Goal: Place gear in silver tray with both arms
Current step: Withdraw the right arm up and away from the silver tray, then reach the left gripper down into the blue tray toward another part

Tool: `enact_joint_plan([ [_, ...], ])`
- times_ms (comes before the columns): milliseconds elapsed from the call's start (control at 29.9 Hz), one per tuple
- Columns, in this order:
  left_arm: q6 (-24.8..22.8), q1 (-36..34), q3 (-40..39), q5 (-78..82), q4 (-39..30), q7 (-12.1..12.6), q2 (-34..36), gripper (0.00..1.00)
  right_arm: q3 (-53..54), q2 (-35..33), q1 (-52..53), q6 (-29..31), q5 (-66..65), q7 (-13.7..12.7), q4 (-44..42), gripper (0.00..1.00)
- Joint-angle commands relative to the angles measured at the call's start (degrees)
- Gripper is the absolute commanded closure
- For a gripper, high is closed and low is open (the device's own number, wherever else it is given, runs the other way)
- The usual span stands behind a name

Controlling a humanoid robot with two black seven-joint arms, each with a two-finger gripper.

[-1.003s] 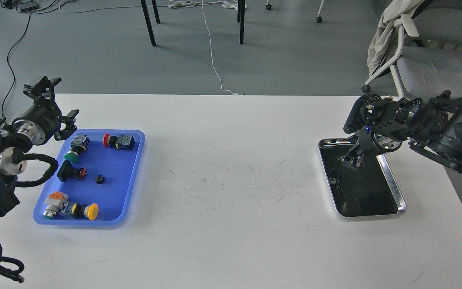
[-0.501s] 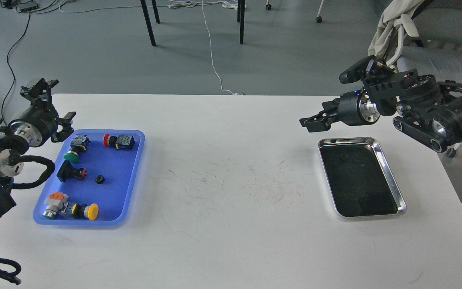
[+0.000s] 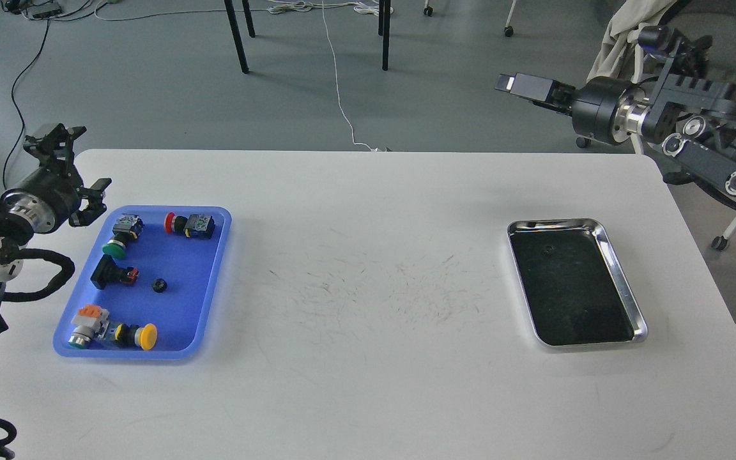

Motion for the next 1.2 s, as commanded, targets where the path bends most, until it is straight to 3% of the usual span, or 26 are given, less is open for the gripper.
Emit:
enact_joint_plan([
  [0,-0.01,-1.13,-0.18,-0.21,-1.93,-0.51,0.58,0.01,2.31,-1.65,-1.18,-0.87,5.99,0.0,0.16,0.08],
  [234,-0.01,-2.63,-0.97,-0.83,-3.16,-0.6,0.23,0.01,7.94,-1.83,-5.3,-1.31,18.47,0.0,0.07,0.08],
  [401,-0.01,-2.28,-0.18,-0.39,-13.52,-0.87,2.86,0.01,8.56,-1.83,-7.33,-5.17,21.56,0.0,0.51,0.08],
  [702,-0.01,-1.49,0.35,1.45,-21.17,-1.22,4.27,0.01,16.64,-1.74,-11.02,-6.14,22.52,0.0,1.65,0.07],
  [902,-0.01,-0.78,3.85,2.16,-28.46,-1.13,9.27,0.01,17.18,-1.3,-12.6,-6.32,29.2,0.0,1.74,0.07],
  [1069,-0.01,-0.69,5.71,10.48,-38.55,-1.48,15.33,0.01,17.44,-1.13,-13.48,-7.9,34.91,0.0,1.92,0.06],
  [1170,-0.01,-0.26,5.1,18.65,-43.84,-3.67,18.94,0.01,18.14,-0.95,-14.1,-8.6,36.85,0.0,2.0,0.06],
])
